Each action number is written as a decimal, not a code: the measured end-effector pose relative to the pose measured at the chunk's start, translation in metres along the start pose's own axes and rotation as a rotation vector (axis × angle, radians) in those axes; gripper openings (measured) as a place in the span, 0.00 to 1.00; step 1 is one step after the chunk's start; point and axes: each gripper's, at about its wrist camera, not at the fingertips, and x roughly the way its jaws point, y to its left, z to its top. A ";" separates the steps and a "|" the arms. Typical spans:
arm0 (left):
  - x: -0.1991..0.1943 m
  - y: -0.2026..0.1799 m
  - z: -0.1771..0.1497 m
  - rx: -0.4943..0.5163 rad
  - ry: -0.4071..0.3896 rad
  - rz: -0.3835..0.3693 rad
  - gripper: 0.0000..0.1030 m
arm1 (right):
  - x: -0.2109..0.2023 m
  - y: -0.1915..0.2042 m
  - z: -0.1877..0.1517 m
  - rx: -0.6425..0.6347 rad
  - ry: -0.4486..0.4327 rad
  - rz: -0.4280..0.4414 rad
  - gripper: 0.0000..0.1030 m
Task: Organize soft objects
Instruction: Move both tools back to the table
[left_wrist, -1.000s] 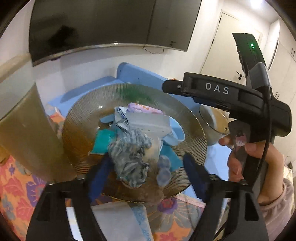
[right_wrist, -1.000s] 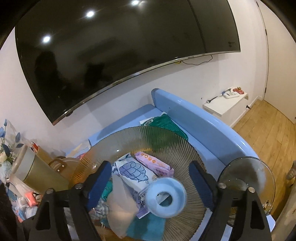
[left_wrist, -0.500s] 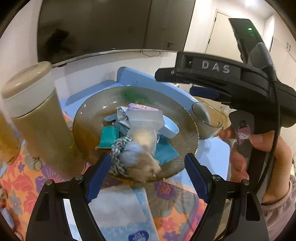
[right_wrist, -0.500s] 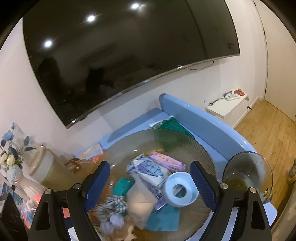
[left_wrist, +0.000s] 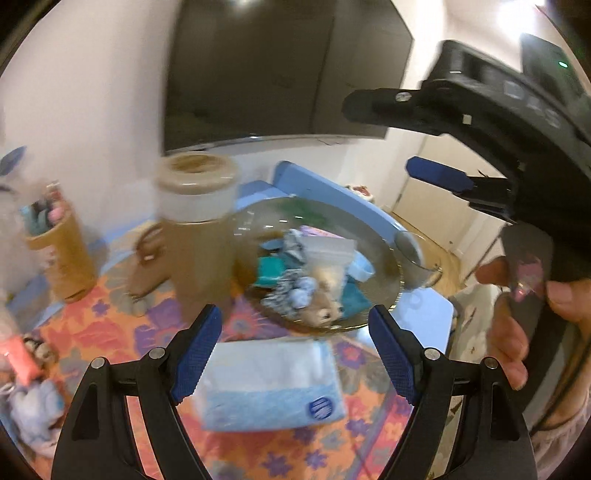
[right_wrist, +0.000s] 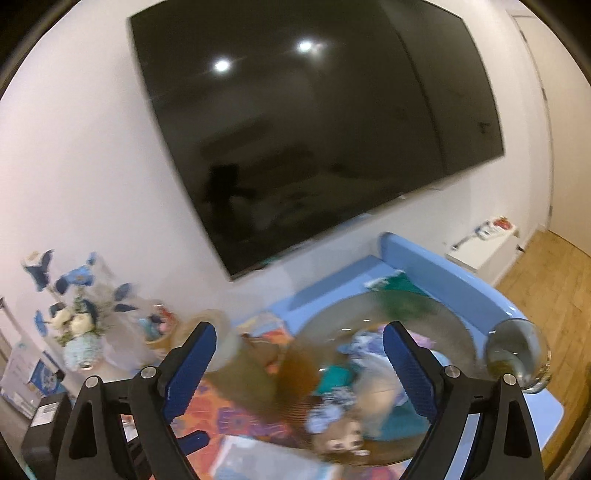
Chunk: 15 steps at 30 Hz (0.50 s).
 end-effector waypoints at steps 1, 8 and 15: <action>-0.005 0.007 -0.001 -0.011 -0.004 0.009 0.78 | -0.001 0.010 -0.001 -0.011 -0.001 0.011 0.89; -0.049 0.085 -0.015 -0.131 -0.043 0.125 0.78 | 0.010 0.085 -0.017 -0.085 0.041 0.127 0.89; -0.109 0.197 -0.052 -0.305 -0.076 0.291 0.78 | 0.043 0.162 -0.049 -0.155 0.098 0.248 0.90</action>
